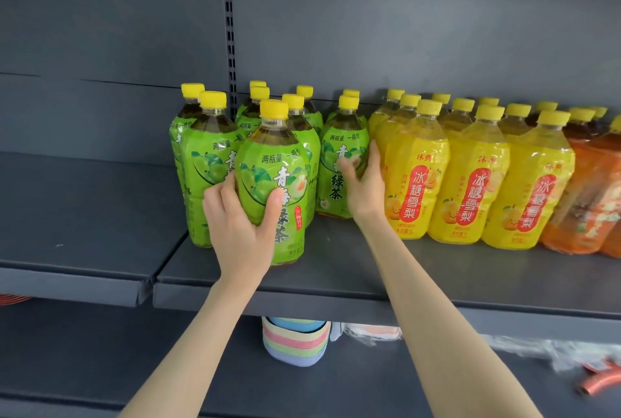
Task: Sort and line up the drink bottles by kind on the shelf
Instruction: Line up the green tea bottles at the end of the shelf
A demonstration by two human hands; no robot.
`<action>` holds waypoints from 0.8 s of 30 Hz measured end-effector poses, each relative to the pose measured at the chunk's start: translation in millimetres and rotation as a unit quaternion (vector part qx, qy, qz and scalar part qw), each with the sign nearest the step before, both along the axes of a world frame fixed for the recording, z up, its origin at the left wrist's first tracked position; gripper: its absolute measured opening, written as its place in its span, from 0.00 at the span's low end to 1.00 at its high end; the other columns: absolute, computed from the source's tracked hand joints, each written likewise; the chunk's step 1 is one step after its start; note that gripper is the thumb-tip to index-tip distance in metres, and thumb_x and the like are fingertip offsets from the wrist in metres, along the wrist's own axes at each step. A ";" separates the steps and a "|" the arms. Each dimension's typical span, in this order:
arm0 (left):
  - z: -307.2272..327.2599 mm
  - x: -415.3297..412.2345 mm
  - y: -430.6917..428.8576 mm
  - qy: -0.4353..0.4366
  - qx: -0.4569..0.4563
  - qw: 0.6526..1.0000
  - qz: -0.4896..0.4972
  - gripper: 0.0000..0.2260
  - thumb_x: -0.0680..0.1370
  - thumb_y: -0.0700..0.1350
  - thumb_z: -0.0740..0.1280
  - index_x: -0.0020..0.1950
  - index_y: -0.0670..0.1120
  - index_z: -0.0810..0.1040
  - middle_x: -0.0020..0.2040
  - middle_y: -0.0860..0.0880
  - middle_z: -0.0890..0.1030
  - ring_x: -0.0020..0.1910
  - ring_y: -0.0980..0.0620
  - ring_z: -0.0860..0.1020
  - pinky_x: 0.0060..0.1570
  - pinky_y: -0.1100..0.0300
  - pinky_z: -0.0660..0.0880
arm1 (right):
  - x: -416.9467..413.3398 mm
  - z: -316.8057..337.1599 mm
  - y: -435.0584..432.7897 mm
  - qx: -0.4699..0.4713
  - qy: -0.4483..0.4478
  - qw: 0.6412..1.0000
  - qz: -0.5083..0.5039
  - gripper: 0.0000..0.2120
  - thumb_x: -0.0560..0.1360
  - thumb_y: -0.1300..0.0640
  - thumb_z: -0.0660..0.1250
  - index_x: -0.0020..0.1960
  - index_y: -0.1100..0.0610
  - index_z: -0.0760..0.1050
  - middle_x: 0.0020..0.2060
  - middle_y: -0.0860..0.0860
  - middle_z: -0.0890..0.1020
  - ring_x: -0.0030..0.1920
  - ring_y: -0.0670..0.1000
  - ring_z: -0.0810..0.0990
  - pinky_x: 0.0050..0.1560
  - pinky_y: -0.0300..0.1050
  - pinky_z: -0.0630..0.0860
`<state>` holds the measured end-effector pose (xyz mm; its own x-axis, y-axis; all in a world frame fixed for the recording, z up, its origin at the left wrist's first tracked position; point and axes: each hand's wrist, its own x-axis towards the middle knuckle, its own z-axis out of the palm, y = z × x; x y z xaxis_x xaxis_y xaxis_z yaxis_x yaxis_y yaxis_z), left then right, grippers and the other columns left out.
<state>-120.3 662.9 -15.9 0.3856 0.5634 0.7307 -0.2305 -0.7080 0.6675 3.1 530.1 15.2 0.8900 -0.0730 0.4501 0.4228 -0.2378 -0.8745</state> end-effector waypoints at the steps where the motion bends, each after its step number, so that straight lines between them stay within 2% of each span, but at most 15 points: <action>1: 0.2 0.1 0.0 0.001 0.002 1.000 0.002 0.41 0.72 0.71 0.53 0.66 0.36 0.70 0.56 0.41 0.72 0.57 0.45 0.71 0.51 0.61 0.66 | -0.7 -1.1 1.4 -0.015 -0.001 1.000 -0.005 0.35 0.78 0.54 0.66 0.78 0.55 0.50 0.74 0.55 0.64 0.73 0.55 0.64 0.72 0.50 0.63; 3: 0.4 0.1 0.3 0.003 0.003 1.000 0.004 0.41 0.72 0.72 0.53 0.66 0.37 0.70 0.56 0.41 0.72 0.57 0.45 0.71 0.51 0.61 0.66 | -1.1 -1.7 2.8 -0.035 0.002 0.999 -0.022 0.38 0.77 0.58 0.68 0.78 0.55 0.49 0.74 0.56 0.64 0.72 0.56 0.65 0.67 0.43 0.65; 5: 0.4 0.2 1.1 0.002 0.002 1.000 0.003 0.41 0.72 0.72 0.53 0.65 0.37 0.70 0.56 0.41 0.72 0.57 0.45 0.72 0.50 0.61 0.66 | -0.9 -0.8 4.7 -0.046 0.006 0.998 -0.037 0.37 0.78 0.60 0.67 0.78 0.56 0.48 0.72 0.57 0.66 0.70 0.57 0.67 0.57 0.35 0.68; 6: 0.5 0.4 1.2 0.001 0.002 1.000 0.003 0.42 0.72 0.72 0.53 0.65 0.37 0.70 0.56 0.41 0.72 0.57 0.45 0.72 0.50 0.61 0.66 | -0.7 -0.3 5.9 -0.055 0.005 0.997 -0.050 0.37 0.78 0.61 0.66 0.79 0.56 0.48 0.71 0.57 0.67 0.69 0.58 0.68 0.56 0.37 0.69; 8: 0.3 0.1 1.3 0.002 0.002 1.000 0.000 0.42 0.72 0.72 0.53 0.66 0.37 0.70 0.56 0.41 0.72 0.57 0.45 0.71 0.51 0.61 0.66 | -1.4 -0.8 7.5 -0.071 -0.005 0.994 -0.080 0.37 0.78 0.60 0.66 0.79 0.56 0.47 0.69 0.58 0.70 0.68 0.59 0.70 0.62 0.47 0.70; 10: 0.4 0.0 1.5 0.002 0.000 1.000 -0.003 0.42 0.72 0.72 0.53 0.65 0.37 0.70 0.56 0.41 0.72 0.57 0.46 0.71 0.51 0.62 0.66 | -2.7 -2.4 8.3 -0.100 -0.025 0.990 -0.096 0.38 0.77 0.60 0.67 0.79 0.55 0.47 0.69 0.58 0.69 0.67 0.59 0.70 0.65 0.52 0.69; 12: 0.1 0.7 1.7 0.002 0.001 1.000 -0.003 0.41 0.72 0.72 0.53 0.65 0.37 0.70 0.56 0.41 0.72 0.57 0.46 0.71 0.51 0.62 0.66 | -3.3 -4.5 6.9 -0.157 -0.053 0.979 -0.114 0.40 0.76 0.60 0.68 0.79 0.53 0.46 0.72 0.58 0.65 0.68 0.59 0.70 0.65 0.53 0.70; 15: -0.4 1.5 2.0 0.000 0.002 1.000 -0.001 0.41 0.72 0.72 0.53 0.65 0.37 0.70 0.56 0.41 0.72 0.57 0.46 0.71 0.51 0.62 0.65 | -3.1 -6.8 5.5 -0.232 -0.082 0.959 -0.139 0.42 0.75 0.61 0.69 0.79 0.53 0.45 0.72 0.59 0.62 0.64 0.61 0.73 0.58 0.53 0.74; 17: -0.4 1.5 1.9 -0.001 0.002 1.000 -0.002 0.41 0.72 0.72 0.53 0.65 0.37 0.70 0.56 0.41 0.72 0.57 0.46 0.71 0.51 0.62 0.65 | -2.6 -6.8 5.9 -0.249 -0.081 0.954 -0.146 0.41 0.76 0.62 0.68 0.78 0.54 0.46 0.73 0.59 0.62 0.63 0.61 0.74 0.56 0.53 0.75; 24: -1.4 1.6 2.6 0.000 0.007 1.000 0.000 0.41 0.72 0.72 0.52 0.65 0.37 0.70 0.56 0.41 0.72 0.57 0.45 0.71 0.50 0.60 0.66 | -1.9 -1.7 3.5 -0.275 -0.071 0.947 -0.148 0.39 0.78 0.63 0.66 0.79 0.55 0.45 0.75 0.59 0.60 0.64 0.62 0.74 0.58 0.52 0.74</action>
<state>-118.6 665.5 -17.3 0.3856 0.5527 0.7388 -0.2314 -0.7172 0.6573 1.2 533.6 13.5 0.7946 -0.0298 0.6064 0.3708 -0.7670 -0.5236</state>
